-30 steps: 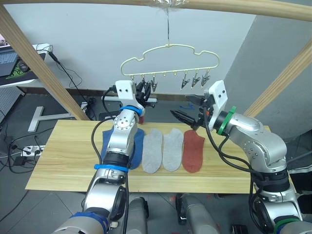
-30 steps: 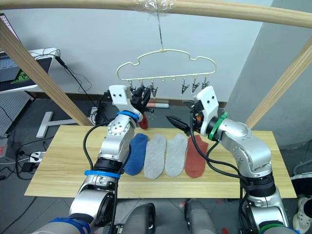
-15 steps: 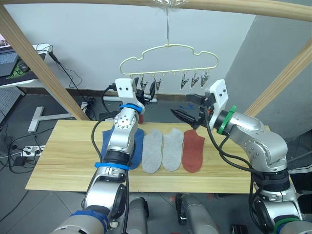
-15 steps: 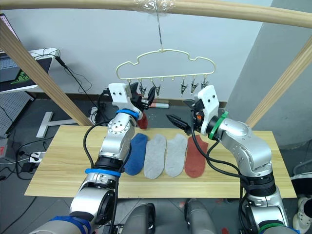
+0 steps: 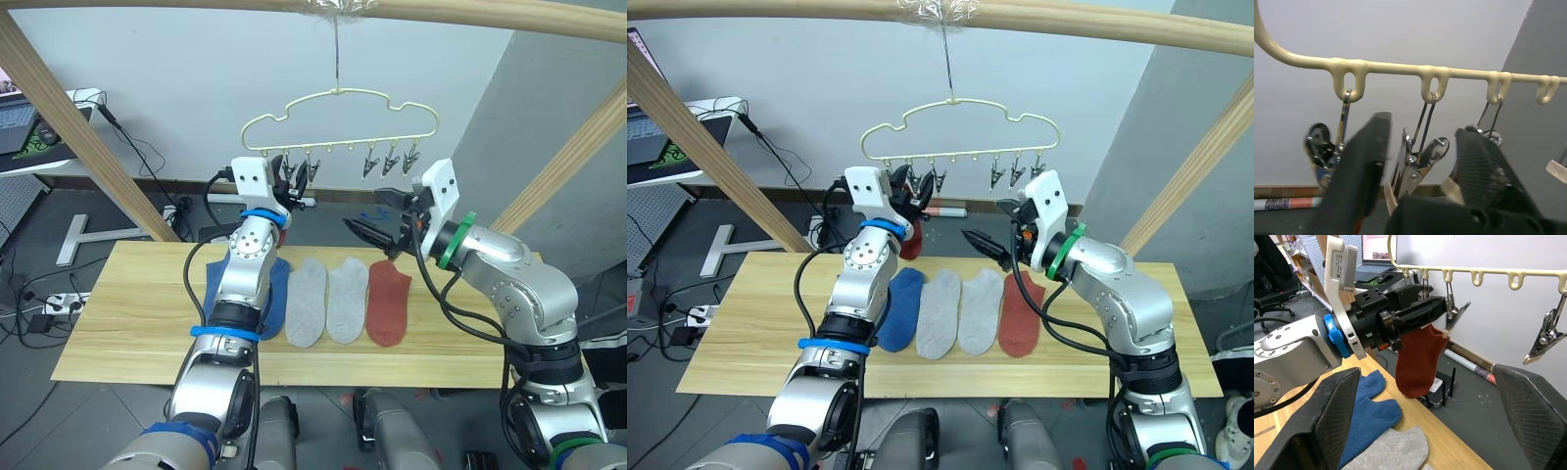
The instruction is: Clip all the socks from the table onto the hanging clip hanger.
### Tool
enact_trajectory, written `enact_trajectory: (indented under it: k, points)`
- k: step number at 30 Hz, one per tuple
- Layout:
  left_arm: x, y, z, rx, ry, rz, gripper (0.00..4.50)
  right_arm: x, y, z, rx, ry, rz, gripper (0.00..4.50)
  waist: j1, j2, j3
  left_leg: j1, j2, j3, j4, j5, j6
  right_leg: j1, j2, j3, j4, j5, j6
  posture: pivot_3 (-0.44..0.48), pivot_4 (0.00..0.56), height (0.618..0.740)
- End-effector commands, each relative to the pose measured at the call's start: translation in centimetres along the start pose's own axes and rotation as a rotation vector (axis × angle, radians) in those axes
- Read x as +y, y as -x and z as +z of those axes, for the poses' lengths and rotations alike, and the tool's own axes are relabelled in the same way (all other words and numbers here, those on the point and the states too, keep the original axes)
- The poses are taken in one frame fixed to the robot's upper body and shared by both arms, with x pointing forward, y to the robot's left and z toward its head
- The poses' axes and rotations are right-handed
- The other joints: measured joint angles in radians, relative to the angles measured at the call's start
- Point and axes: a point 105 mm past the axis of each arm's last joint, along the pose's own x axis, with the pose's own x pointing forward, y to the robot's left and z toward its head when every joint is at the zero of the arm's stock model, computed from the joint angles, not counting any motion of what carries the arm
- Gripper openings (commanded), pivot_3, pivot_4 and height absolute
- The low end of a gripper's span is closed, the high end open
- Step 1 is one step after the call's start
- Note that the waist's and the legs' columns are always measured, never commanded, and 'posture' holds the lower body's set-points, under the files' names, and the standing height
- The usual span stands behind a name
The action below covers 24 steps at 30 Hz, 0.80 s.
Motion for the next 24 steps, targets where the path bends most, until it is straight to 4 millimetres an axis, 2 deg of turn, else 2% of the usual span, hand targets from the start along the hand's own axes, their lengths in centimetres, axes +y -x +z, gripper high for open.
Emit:
enact_trajectory:
  k: [1, 24]
  points:
    - [-0.08, -0.52, 1.70, -0.062, -0.019, -0.001, 2.12, -0.24, 0.19, 1.43, -0.050, 0.014, -0.009, 4.50, 0.000, 0.000, 0.000, 0.000, 0.000, 0.000, 0.000, 0.000, 0.000, 0.000, 0.000, 0.000, 0.000, 0.000, 0.000, -0.105, 0.231, 0.740]
    - [0.02, -0.60, 1.52, -0.051, -0.122, 0.012, 2.12, -0.29, 0.21, 1.57, -0.056, -0.002, -0.014, 4.50, -0.003, 0.000, 0.000, 0.002, 0.000, 0.000, 0.002, 0.000, 0.000, 0.000, 0.000, 0.001, 0.006, 0.000, 0.001, -0.105, 0.227, 0.740]
